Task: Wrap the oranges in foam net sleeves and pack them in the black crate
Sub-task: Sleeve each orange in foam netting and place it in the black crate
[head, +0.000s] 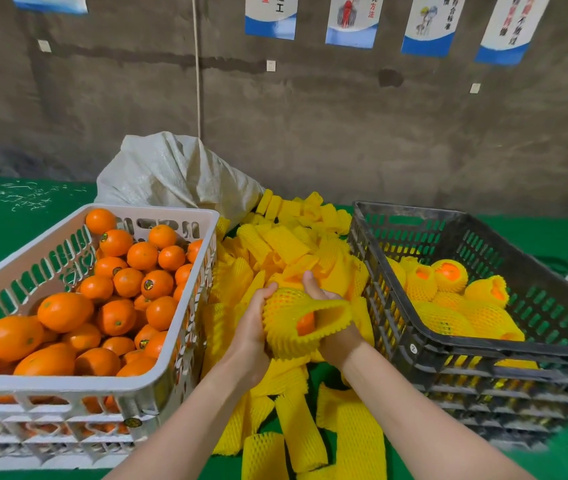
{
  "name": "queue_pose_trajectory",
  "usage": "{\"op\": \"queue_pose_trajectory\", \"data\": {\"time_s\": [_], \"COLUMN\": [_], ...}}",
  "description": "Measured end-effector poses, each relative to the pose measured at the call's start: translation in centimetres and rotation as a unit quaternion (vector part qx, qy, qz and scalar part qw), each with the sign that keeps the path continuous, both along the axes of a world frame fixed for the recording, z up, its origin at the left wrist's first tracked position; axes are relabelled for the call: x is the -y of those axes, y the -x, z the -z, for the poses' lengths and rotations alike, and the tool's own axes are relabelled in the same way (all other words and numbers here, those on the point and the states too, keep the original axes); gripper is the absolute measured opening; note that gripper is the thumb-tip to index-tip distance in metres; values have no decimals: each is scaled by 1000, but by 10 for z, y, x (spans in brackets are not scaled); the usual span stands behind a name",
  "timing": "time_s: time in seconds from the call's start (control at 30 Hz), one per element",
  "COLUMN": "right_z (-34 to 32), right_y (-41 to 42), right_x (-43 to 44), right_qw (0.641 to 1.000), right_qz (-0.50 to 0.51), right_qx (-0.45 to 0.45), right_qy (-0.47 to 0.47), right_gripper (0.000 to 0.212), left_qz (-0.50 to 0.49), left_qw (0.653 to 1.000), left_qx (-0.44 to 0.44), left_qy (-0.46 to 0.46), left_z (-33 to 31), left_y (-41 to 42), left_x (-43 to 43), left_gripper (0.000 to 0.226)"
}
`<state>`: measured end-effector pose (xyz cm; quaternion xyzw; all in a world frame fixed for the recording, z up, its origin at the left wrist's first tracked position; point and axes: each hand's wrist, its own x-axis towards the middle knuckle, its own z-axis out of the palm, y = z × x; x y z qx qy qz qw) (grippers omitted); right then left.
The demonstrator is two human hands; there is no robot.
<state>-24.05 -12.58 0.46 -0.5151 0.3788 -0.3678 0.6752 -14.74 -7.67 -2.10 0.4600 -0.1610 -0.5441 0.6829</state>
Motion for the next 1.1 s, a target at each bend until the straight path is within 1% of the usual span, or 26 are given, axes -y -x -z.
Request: {"op": "queue_pose_trajectory", "data": {"time_s": [0.1,0.13,0.2,0.27,0.33,0.37,0.4,0.43,0.47,0.53,0.57,0.6,0.63,0.73,0.8,0.9,1.0,1.1], "right_z": [4,5,7,7,9,11,11,12,13,15,15,15,17,19,18,17,16,17], "right_y": [8,11,13,11,9,10,12,14,15,13,12,11,10,9,9,9,10,11], "right_x": [7,12,14,11,8,8,8,9,10,10,9,8,9,11,11,12,11,10], "right_qw": [996,994,995,997,998,998,996,992,989,988,988,989,989,982,976,970,968,967], "right_qz": [-29,-41,-53,-48,-30,-29,-45,-75,-92,-101,-95,-85,-81,-92,-92,-97,-96,-93], "right_qx": [17,25,20,6,-15,-26,-16,5,22,48,59,65,77,137,167,191,203,211], "right_qy": [-81,-95,-85,-63,-55,-57,-76,-103,-118,-106,-102,-98,-95,-95,-104,-110,-110,-109], "right_gripper": [77,74,64,60,62,59,55,56,58,51,52,55,55,37,35,38,30,33], "left_qz": [-33,-44,-63,-85,-129,-150,-168,-183,-201,-236,-248,-251,-242,-172,-133,-75,-37,-16], "left_qw": [999,998,995,984,958,942,927,912,896,862,850,847,855,918,942,957,964,968], "left_qx": [22,34,78,154,253,295,328,357,386,441,458,462,449,337,280,243,236,234], "left_qy": [-8,-9,-5,7,38,57,73,85,91,88,82,82,90,121,131,142,112,88], "left_z": [-4,-6,-11,-11,-6,-4,-3,-2,-2,-2,-1,-1,0,-4,-4,-4,-4,-4], "left_y": [1,0,1,3,4,5,6,6,7,6,5,4,3,2,1,-1,-4,-8], "left_x": [4,5,8,10,10,9,8,9,9,10,11,12,14,14,16,18,21,22], "left_gripper": [11,11,11,24,43,47,50,53,55,51,49,48,46,42,40,42,44,44]}}
